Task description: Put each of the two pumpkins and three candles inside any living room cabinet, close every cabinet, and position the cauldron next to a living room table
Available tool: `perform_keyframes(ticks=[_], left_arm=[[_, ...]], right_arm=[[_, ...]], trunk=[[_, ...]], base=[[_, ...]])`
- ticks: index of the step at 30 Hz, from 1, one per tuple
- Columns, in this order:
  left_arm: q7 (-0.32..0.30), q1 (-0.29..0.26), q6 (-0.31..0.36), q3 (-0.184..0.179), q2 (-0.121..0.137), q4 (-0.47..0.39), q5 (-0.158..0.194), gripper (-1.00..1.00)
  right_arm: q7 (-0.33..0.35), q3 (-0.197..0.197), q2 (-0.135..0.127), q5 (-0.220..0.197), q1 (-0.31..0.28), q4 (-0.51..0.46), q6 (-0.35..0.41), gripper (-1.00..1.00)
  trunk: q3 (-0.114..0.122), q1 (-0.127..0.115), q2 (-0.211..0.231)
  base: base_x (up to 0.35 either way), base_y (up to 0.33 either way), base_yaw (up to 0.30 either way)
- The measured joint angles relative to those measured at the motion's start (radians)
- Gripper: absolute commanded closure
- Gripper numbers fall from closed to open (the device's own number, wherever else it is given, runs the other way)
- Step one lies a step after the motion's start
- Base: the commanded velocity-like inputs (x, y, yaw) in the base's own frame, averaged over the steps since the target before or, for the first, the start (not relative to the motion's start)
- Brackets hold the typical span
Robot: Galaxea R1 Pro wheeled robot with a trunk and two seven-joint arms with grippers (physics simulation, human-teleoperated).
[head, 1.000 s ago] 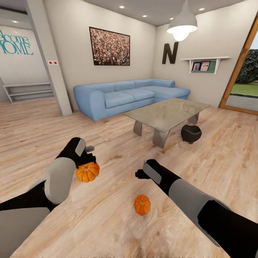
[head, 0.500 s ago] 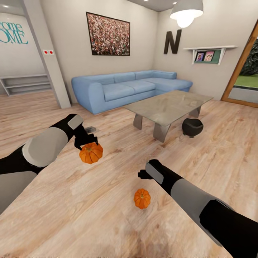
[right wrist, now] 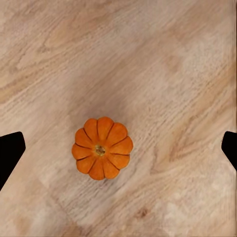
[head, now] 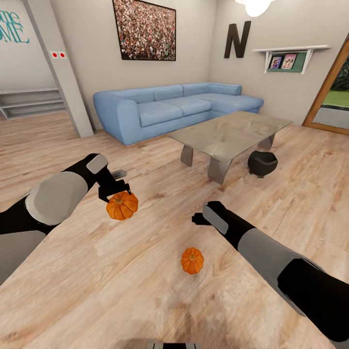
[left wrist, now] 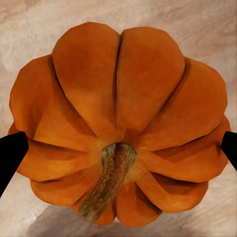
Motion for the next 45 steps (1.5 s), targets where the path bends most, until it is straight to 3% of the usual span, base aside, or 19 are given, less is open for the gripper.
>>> perform_keyframes(ticks=[5, 16, 26, 45], left_arm=[[0.000, 0.000, 0.000, -0.001, 0.000, 0.000, -0.001, 1.00], [0.000, 0.000, 0.000, -0.001, -0.001, 0.000, 0.000, 1.00], [0.000, 0.000, 0.000, -0.001, -0.001, 0.000, -0.001, 1.00], [0.000, 0.000, 0.000, 0.000, -0.001, 0.000, -0.001, 1.00]], right_arm=[[0.000, 0.000, -0.009, 0.000, -0.022, -0.001, -0.001, -1.00], [0.002, 0.000, -0.002, -0.003, -0.024, -0.010, -0.007, -1.00], [0.001, 0.002, 0.001, -0.003, -0.024, -0.079, -0.106, -1.00], [0.000, 0.006, -0.006, -0.002, -0.024, -0.101, -0.142, -1.00]], trunk=[[-0.019, 0.002, -0.001], [-0.062, 0.007, -0.004], [-0.101, 0.012, -0.006], [-0.174, 0.020, -0.011]], base=[[0.000, 0.000, 0.000], [0.000, 0.000, 0.000], [0.000, 0.000, 0.000], [0.000, 0.000, 0.000]])
